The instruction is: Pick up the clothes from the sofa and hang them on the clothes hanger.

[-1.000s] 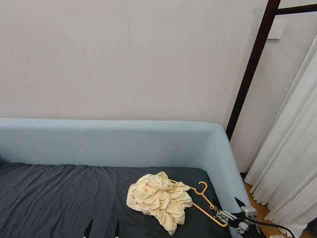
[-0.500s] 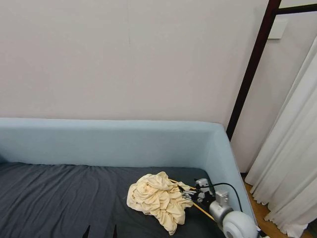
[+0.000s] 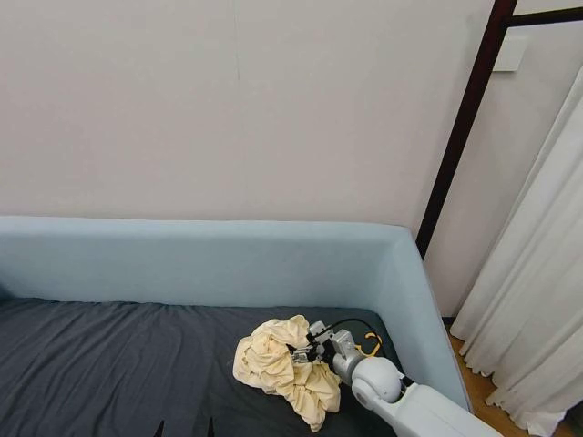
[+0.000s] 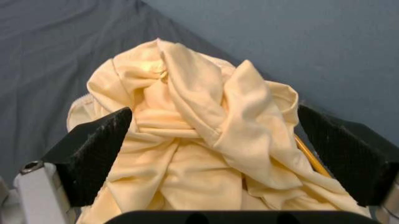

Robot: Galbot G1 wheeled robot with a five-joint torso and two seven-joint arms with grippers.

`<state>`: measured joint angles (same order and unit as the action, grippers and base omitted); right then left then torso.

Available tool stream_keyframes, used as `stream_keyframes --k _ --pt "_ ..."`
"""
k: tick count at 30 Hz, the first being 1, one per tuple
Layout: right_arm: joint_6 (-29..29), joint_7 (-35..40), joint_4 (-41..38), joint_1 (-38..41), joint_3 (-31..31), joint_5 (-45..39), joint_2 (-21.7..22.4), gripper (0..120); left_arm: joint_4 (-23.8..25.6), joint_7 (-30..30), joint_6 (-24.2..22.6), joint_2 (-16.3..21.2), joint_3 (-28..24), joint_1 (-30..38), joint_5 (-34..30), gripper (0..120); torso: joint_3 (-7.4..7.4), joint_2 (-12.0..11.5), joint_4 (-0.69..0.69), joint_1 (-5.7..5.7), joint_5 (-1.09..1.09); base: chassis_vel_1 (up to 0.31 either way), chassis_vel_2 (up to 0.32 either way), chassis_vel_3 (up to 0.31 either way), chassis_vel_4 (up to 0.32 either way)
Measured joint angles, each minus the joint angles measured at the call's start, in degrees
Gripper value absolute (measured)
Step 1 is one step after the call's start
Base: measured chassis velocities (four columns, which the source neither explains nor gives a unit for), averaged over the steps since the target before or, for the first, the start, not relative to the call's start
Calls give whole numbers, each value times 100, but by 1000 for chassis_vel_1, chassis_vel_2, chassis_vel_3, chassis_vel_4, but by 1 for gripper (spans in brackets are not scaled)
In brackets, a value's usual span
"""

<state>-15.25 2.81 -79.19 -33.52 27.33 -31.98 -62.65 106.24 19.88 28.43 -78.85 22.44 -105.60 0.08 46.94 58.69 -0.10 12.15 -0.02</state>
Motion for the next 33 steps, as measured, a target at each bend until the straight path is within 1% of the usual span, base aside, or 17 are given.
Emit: stream_keyframes --k 3,5,9,10,12,14,15,18,19,21,23,24,25,28,29,32,33 --pt "136 -43 439 126 241 302 -225 100 -1 8 -2 -8 23 1 -7 100 0 0 1 0 1 0 0 0 0" --pt "169 -46 543 156 272 352 -288 100 2 12 -2 -10 37 -2 -9 100 0 0 1 0 0 0 0 0 0" --pt "400 46 925 243 286 448 -544 84 7 31 21 -9 61 -23 -26 100 0 0 2 0 1 0 0 0 0" --pt "400 46 925 243 286 448 -544 84 7 31 21 -9 61 -23 -26 100 0 0 2 0 1 0 0 0 0" --pt "482 92 1013 263 291 446 -580 74 6 37 33 -5 54 -26 -30 100 0 0 1 0 1 0 0 0 0" --pt "499 111 1033 274 314 428 -586 65 2 42 36 1 43 -16 -40 100 0 0 1 0 1 0 0 0 0" --pt "499 111 1033 274 314 428 -586 65 2 42 36 1 43 -16 -40 100 0 0 1 0 1 0 0 0 0" --pt "511 115 1076 309 375 469 -608 52 -20 46 36 30 28 10 -65 100 0 0 1 0 0 0 0 0 0" --pt "511 115 1076 309 375 469 -608 52 -20 46 36 30 28 10 -65 100 0 0 1 0 0 0 0 0 0" --pt "511 125 1149 325 390 507 -666 41 -28 55 37 53 28 27 -109 100 0 0 1 0 1 0 0 0 0" --pt "511 133 1164 326 384 530 -690 32 -28 60 35 72 33 28 -149 100 0 0 1 0 1 0 0 0 0" --pt "511 133 1164 326 384 530 -690 32 -28 60 35 72 33 28 -149 100 0 0 1 0 1 0 0 0 0" --pt "511 138 1164 324 378 536 -690 29 -28 62 35 78 35 28 -155 100 0 0 1 0 1 0 0 0 0" --pt "516 182 1139 285 334 546 -660 14 -52 90 35 98 42 34 -211 100 0 0 1 -1 1 0 0 0 0" --pt "516 182 1139 285 334 546 -660 14 -52 90 35 98 42 34 -211 100 0 0 1 -1 1 0 0 0 0" --pt "536 223 1063 250 281 546 -615 1 -74 101 34 103 42 59 -219 100 0 0 1 -1 1 0 0 0 0" --pt "540 233 1024 226 222 546 -612 0 -77 104 30 103 39 68 -219 100 0 0 1 -1 1 0 0 0 0"
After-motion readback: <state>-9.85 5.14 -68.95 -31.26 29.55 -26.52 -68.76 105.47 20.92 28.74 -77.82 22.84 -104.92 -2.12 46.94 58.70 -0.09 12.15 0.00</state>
